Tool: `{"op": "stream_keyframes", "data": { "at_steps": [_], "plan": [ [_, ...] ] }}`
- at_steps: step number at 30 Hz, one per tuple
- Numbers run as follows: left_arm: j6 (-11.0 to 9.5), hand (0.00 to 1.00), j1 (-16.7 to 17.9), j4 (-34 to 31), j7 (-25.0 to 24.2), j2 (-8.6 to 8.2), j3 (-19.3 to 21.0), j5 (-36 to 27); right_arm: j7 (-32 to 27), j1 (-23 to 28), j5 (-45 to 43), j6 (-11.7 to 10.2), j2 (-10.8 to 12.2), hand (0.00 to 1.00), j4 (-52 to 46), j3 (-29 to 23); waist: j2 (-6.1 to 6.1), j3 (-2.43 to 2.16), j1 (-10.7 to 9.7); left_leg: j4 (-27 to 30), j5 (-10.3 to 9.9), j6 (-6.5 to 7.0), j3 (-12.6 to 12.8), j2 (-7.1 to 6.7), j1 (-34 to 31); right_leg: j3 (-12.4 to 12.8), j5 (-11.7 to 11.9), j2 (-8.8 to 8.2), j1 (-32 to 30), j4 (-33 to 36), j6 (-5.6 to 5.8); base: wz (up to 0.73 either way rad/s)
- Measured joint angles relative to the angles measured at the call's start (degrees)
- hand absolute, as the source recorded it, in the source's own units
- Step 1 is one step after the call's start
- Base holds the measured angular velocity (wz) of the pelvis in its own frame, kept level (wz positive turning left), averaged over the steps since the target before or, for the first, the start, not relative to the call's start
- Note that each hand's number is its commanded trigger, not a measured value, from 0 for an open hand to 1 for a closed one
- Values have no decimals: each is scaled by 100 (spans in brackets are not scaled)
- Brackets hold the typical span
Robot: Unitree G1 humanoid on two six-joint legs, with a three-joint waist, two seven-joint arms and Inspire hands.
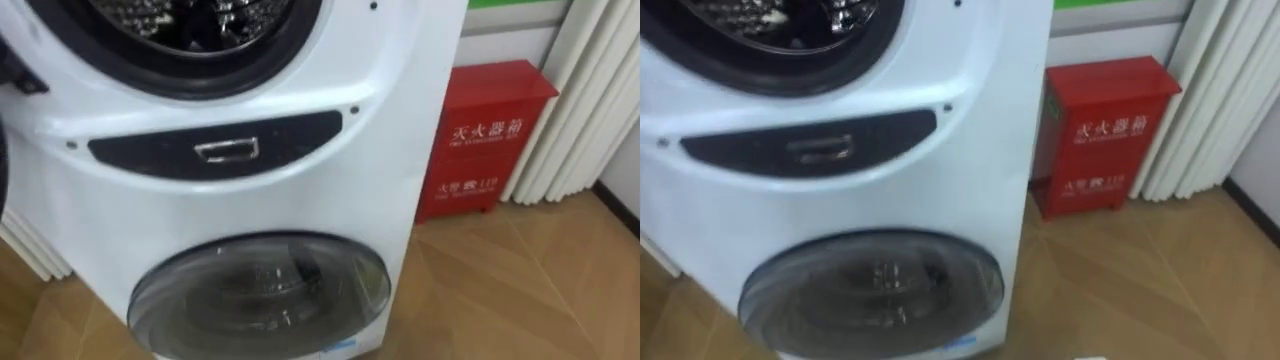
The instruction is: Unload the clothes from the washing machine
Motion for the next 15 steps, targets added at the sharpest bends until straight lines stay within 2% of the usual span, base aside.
{"op": "stream_keyframes", "data": {
  "at_steps": [1,2,3,4,5,6,7,8,10,11,13,15],
  "plan": [
    [-41,0,24,91,-1,-5,-2,-190,-8,77,-6,23,33,0,16,0,-14,4,-4,-148,-14,112,143,-122,-25,112,256,-21,-12,-182,97,-12],
    [-75,0,104,144,1,-4,36,-296,-16,133,-15,92,61,0,-8,-3,-72,-43,-4,-155,14,343,372,-242,-149,227,617,-63,-1,-481,168,-24],
    [-73,0,148,182,7,3,46,-339,-17,161,-1,120,72,0,-7,-2,-120,-79,-17,-120,42,425,451,-330,-230,310,822,-89,21,-697,255,-38],
    [-78,0,213,257,22,18,96,-509,-15,165,24,149,80,0,-20,-4,-202,-88,-18,-20,68,563,601,-481,-409,484,1204,-118,119,-1138,525,-25],
    [-68,0,228,464,54,34,139,-739,-22,217,48,201,80,0,-21,-10,-189,-61,-43,131,89,631,796,-509,-526,636,1170,-199,168,-938,686,-12],
    [-64,0,249,553,76,36,153,-849,-32,282,59,245,74,0,-21,-19,-206,-57,-51,150,118,664,802,-508,-529,694,959,-233,198,-618,676,7],
    [-66,0,334,581,148,34,199,-1007,-45,396,64,326,57,0,-21,-30,-204,-63,-49,147,192,687,863,-494,-526,746,477,-318,330,-11,717,10],
    [-77,0,396,577,232,45,279,-1173,-62,454,65,366,55,0,-21,-78,-218,-55,-42,138,256,716,975,-491,-535,739,21,-499,525,475,799,6],
    [-80,0,483,576,374,60,422,-1449,-103,501,109,363,54,0,-22,-127,-206,-50,-3,125,318,744,1052,-495,-531,788,-409,-698,964,797,955,-12],
    [-80,0,542,558,461,76,690,-1581,-89,510,180,357,68,0,-23,-148,-238,-60,6,126,357,707,1082,-497,-519,926,-607,-708,1337,694,1001,-19],
    [-86,0,549,450,556,132,1059,-1802,-69,525,119,360,68,0,-19,-157,-307,-72,70,127,404,652,1165,-517,-510,1001,-723,-669,1681,246,1015,-25],
    [-123,0,552,278,668,185,1409,-2081,-16,541,142,340,49,0,-21,-247,-328,-97,230,111,422,588,1311,-499,-481,1054,-714,-567,1885,-317,962,-50]
  ]
}}
